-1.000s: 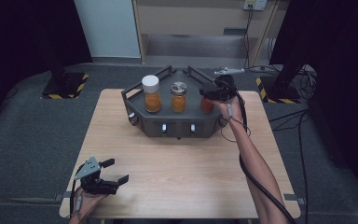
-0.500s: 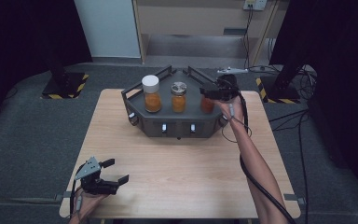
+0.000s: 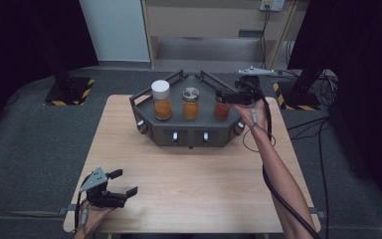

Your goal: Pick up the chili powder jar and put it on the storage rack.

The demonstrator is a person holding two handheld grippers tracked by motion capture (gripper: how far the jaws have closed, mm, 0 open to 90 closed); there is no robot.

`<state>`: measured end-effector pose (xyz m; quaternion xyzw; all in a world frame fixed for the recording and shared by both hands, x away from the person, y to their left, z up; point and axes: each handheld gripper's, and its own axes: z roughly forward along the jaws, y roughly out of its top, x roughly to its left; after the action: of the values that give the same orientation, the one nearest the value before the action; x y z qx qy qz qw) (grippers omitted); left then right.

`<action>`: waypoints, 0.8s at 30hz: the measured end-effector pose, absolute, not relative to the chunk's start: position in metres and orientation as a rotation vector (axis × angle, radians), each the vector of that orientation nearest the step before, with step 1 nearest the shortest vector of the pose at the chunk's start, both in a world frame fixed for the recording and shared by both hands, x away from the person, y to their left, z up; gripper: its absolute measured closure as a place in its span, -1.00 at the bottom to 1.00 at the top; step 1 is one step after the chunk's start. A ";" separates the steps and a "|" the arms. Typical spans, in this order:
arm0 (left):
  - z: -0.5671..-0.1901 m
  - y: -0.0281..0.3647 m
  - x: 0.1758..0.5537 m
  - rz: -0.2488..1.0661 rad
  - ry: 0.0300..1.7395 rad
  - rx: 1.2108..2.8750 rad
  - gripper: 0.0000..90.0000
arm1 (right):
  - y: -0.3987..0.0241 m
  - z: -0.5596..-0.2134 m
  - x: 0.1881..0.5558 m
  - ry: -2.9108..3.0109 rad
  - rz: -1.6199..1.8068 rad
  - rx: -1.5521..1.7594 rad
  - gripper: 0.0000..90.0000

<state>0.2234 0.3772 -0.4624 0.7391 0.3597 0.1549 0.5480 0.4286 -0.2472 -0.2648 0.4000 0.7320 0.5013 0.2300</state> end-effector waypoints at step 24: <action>-0.462 0.377 0.224 0.363 0.845 1.751 -0.92 | -0.271 -0.257 0.356 2.025 1.473 0.886 -0.72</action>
<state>0.2237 0.3773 -0.4622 0.7396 0.3570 0.1534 0.5495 0.3556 -0.2706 -0.2567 0.3236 0.7401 0.5384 0.2403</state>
